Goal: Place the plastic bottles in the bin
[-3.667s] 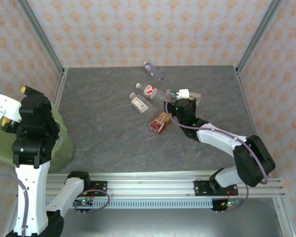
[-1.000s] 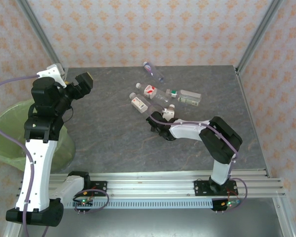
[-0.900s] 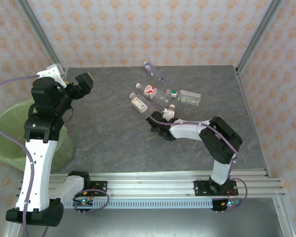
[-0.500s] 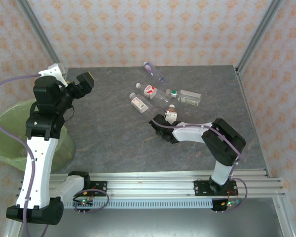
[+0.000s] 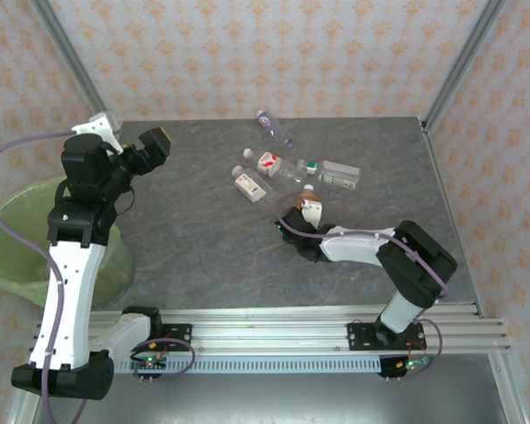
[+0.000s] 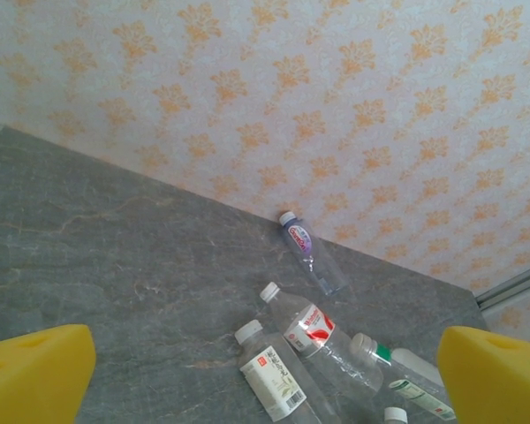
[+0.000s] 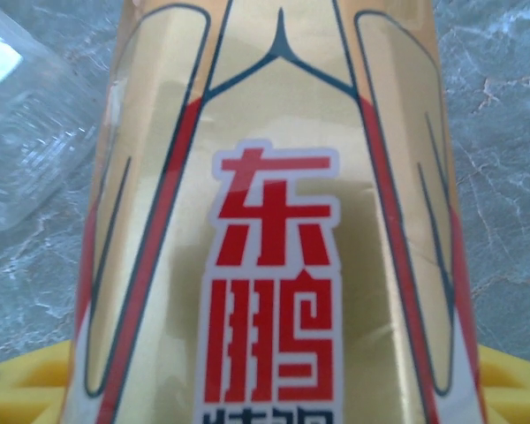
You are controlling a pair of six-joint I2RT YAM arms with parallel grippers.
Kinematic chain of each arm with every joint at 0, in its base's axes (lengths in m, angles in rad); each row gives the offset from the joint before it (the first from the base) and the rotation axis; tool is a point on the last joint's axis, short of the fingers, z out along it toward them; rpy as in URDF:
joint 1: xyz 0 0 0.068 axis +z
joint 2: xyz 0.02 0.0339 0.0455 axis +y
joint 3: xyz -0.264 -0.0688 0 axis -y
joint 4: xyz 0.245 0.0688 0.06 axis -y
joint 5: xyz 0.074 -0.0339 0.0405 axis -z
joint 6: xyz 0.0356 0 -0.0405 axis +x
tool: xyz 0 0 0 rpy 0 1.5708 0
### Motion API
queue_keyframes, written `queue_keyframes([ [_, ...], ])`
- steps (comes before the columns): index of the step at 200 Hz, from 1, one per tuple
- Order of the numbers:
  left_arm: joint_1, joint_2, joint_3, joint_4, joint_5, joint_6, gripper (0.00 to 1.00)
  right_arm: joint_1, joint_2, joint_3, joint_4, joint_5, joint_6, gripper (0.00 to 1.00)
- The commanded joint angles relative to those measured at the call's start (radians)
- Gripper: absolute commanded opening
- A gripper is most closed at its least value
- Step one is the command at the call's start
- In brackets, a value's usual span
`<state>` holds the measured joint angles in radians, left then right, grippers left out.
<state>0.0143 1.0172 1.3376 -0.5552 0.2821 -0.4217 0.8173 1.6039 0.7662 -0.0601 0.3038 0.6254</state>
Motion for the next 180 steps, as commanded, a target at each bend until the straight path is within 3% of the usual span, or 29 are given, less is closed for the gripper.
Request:
queue_keyframes([
  [1,0.004,0.003,-0.015,0.044,0.046,-0.021,1.00,-0.001,-0.062,-0.031,0.071,0.038,-0.037,0.37],
  [66,-0.034,0.056,-0.021,0.070,0.106,-0.052,1.00,-0.001,-0.196,-0.086,0.190,0.033,-0.133,0.33],
  [127,-0.180,0.160,0.045,0.043,0.075,-0.009,1.00,-0.001,-0.290,-0.107,0.367,-0.061,-0.293,0.33],
  [180,-0.239,0.241,0.045,0.099,0.119,-0.070,1.00,-0.001,-0.309,-0.107,0.528,-0.211,-0.399,0.33],
])
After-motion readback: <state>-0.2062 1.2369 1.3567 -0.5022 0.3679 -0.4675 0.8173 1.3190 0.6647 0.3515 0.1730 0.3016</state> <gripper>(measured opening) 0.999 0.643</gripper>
